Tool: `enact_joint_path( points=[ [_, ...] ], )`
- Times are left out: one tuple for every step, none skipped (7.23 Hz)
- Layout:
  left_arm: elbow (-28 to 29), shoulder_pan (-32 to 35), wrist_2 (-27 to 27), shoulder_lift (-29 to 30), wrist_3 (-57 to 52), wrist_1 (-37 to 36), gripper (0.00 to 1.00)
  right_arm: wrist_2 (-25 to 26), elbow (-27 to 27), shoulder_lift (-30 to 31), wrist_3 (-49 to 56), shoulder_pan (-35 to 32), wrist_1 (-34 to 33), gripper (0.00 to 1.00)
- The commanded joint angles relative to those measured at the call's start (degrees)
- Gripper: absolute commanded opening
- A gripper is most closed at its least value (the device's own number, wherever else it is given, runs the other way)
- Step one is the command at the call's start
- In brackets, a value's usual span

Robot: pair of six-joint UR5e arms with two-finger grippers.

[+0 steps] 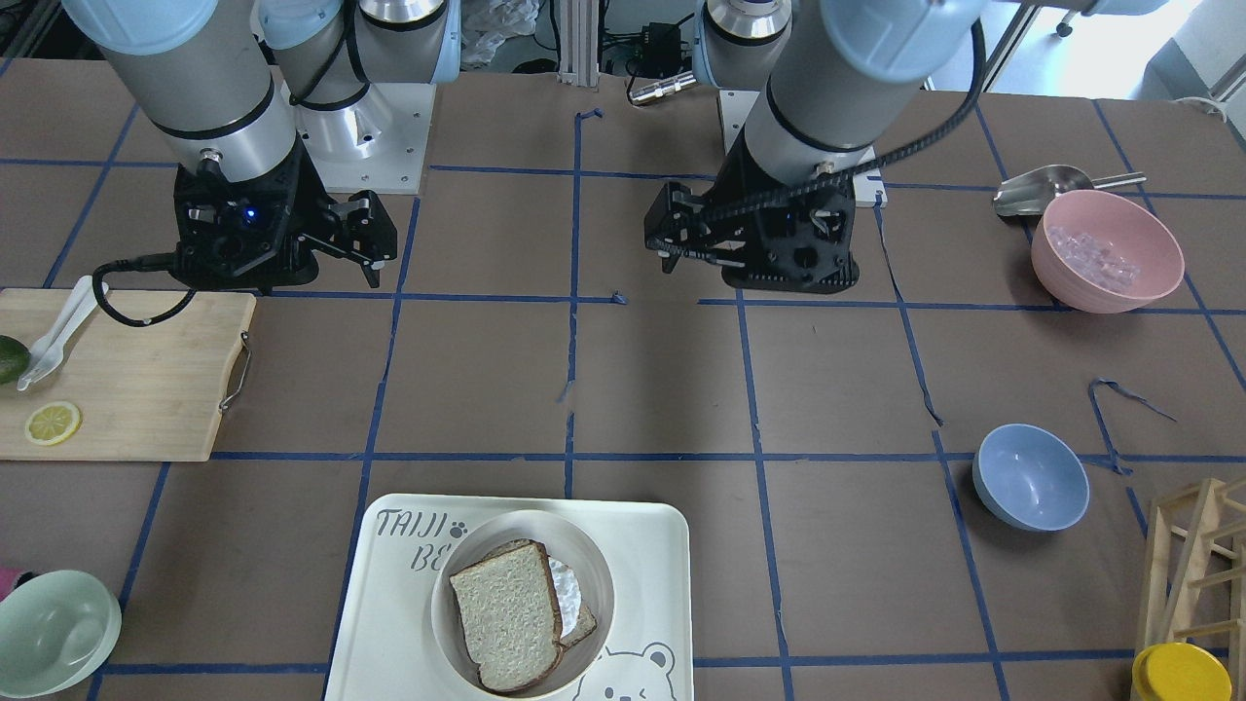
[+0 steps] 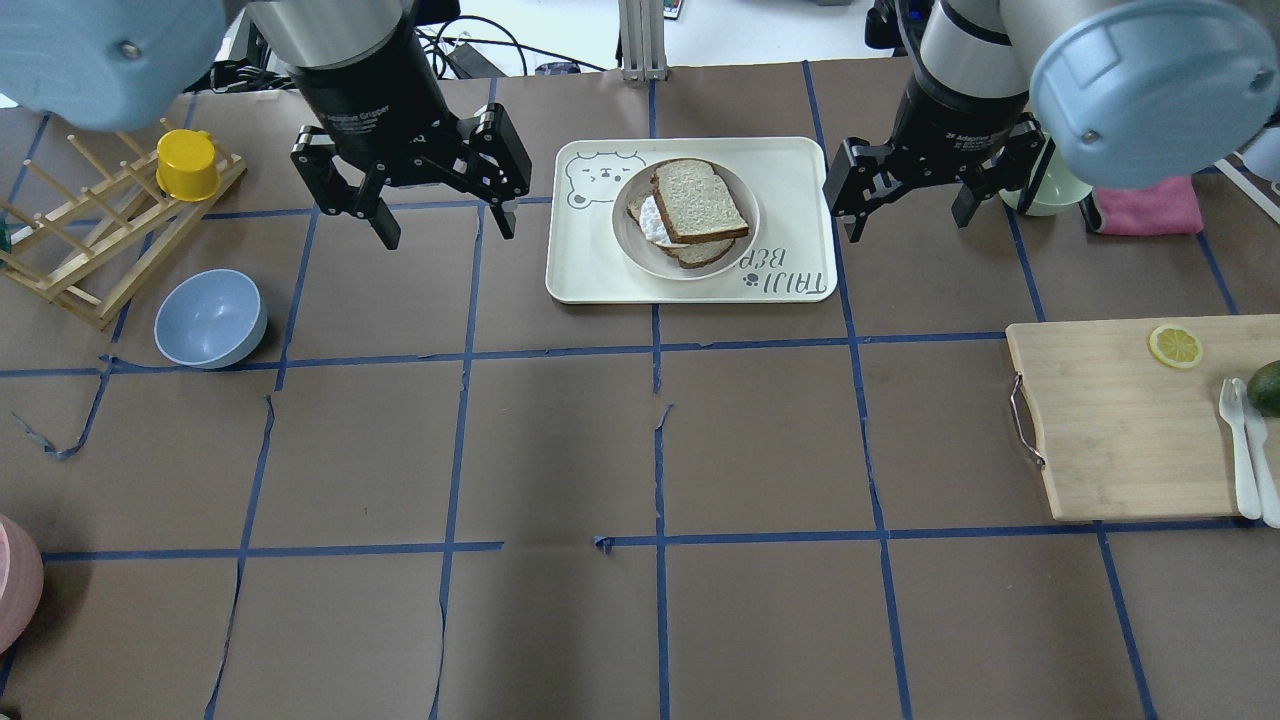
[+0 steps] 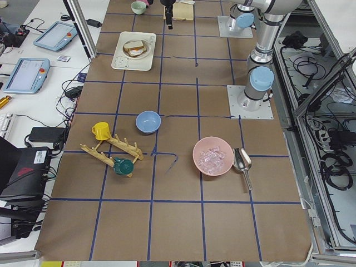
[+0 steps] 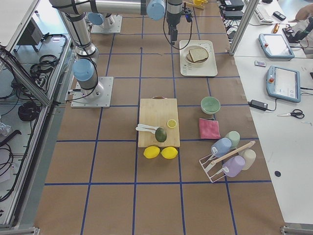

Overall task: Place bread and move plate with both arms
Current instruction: 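Open the left gripper and raise it away from the plate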

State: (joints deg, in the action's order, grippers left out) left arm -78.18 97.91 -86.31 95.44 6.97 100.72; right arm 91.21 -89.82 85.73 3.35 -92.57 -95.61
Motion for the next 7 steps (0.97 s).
enact_joint_path(
  points=[
    [-0.2, -0.3, -1.3, -0.8, -0.1, -3.8, 1.00, 0.4, -0.2, 0.0, 0.0, 0.1, -1.4, 1.00],
    [-0.7, -1.2, -1.4, -0.8, -0.1, -8.3, 1.00, 0.4, -0.1, 0.1, 0.0, 0.0, -1.4, 1.00],
    [-2.8, -2.4, -1.1, -1.0, -0.2, -10.3, 1.00, 0.4, -0.2, 0.2, 0.0, 0.0, -1.2, 1.00],
    [-4.5, -4.0, -1.0, -1.1, -0.6, -13.7, 1.00, 0.4, -0.2, 0.1, 0.0, 0.0, -1.3, 1.00],
    [-5.1, -4.1, -1.0, -2.0, -0.8, -14.0, 1.00, 0.3, -0.2, 0.1, 0.1, 0.0, -1.3, 1.00],
    [-5.1, -4.6, -0.9, -2.2, -1.3, -14.0, 1.00, 0.1, -0.2, 0.3, 0.1, -0.1, -1.1, 1.00],
    [-5.2, -4.6, -1.2, -3.1, -2.8, -12.3, 1.00, 0.2, -0.2, 0.4, 0.0, -0.1, -1.2, 1.00]
  ],
)
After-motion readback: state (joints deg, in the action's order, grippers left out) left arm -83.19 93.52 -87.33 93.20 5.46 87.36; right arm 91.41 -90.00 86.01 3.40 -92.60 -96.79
